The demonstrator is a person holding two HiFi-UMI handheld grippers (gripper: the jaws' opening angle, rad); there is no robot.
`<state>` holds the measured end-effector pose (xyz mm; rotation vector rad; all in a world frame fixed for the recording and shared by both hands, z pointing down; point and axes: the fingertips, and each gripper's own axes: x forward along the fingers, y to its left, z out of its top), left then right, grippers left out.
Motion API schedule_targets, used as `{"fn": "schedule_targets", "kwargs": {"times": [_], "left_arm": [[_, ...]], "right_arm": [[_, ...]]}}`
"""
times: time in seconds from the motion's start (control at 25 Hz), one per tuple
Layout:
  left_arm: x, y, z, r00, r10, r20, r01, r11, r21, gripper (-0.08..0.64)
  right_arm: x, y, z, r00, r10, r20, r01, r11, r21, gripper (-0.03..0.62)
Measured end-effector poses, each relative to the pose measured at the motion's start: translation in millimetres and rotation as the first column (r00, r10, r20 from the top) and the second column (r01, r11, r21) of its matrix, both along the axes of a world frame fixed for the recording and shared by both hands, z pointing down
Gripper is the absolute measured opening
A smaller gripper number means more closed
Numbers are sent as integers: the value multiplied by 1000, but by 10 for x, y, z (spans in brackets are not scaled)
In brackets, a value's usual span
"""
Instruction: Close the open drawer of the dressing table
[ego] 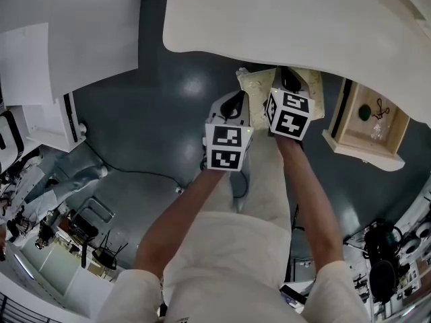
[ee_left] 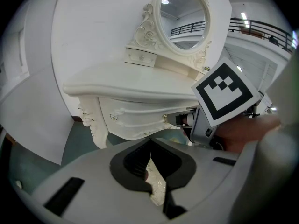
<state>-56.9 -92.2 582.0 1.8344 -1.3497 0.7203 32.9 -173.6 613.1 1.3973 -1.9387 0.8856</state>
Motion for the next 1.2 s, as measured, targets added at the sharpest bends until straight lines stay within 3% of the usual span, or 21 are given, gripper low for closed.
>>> {"fn": "schedule_targets", "kwargs": {"times": [0.72, 1.2], "left_arm": [[32, 32, -100, 1000, -1, 7, 1, 1000, 24, 9], [96, 147, -401, 1000, 3, 13, -4, 998, 63, 9]], "right_arm": [[-3, -21, -21, 999, 1, 36, -1, 1000, 4, 3], [-118, 218, -445, 994, -104, 25, 103, 993, 57, 2]]}}
